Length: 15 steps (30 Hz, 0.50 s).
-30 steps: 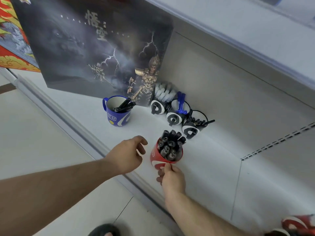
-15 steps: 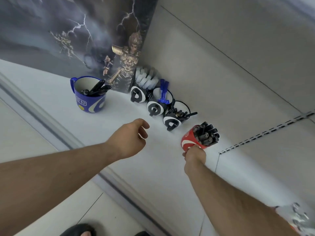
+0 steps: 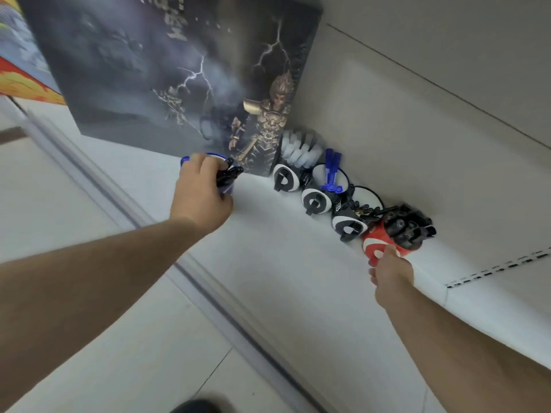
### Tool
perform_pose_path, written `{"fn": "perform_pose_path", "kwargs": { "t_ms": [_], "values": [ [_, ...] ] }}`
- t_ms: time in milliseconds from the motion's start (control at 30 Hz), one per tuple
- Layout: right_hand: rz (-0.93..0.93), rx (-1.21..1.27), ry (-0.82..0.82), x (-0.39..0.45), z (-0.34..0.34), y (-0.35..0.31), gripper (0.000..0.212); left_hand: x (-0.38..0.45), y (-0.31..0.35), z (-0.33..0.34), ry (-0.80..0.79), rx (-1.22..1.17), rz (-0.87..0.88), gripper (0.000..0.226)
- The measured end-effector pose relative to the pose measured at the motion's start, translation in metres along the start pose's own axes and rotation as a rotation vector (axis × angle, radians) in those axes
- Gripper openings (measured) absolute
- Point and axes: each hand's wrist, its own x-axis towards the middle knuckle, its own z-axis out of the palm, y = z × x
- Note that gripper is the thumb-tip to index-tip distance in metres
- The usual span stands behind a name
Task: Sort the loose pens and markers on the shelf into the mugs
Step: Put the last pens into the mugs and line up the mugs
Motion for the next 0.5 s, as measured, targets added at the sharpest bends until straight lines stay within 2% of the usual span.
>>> {"fn": "perform_pose_path", "kwargs": {
  "t_ms": [33,100,200,300,400,500],
  "values": [
    [-0.081,-0.118,0.024,-0.015,-0.007,0.002,0.019,0.010,-0.003,-0.006,0.022,0.014,-0.029,0.053],
    [-0.084,-0.073,0.062,-0.034,-0.012,0.008,0.032,0.029,-0.007,-0.016,-0.008,0.067,-0.075,0.079],
    [-0.197,-0.091,-0.035,-0.084,0.003,0.019,0.015,0.052,-0.024,-0.020,-0.259,0.261,-0.168,0.106],
    [-0.249,-0.174,-0.160,-0.109,0.016,0.029,0.012,0.059,-0.040,-0.019,-0.528,0.462,-0.210,0.110],
    [-0.268,-0.217,-0.305,-0.126,0.021,0.032,0.013,0.059,-0.042,-0.024,-0.541,0.494,-0.166,0.106],
    [-0.287,-0.278,-0.369,-0.138,0.020,0.034,0.015,0.052,-0.042,-0.024,-0.565,0.497,-0.124,0.091]
  ]
}}
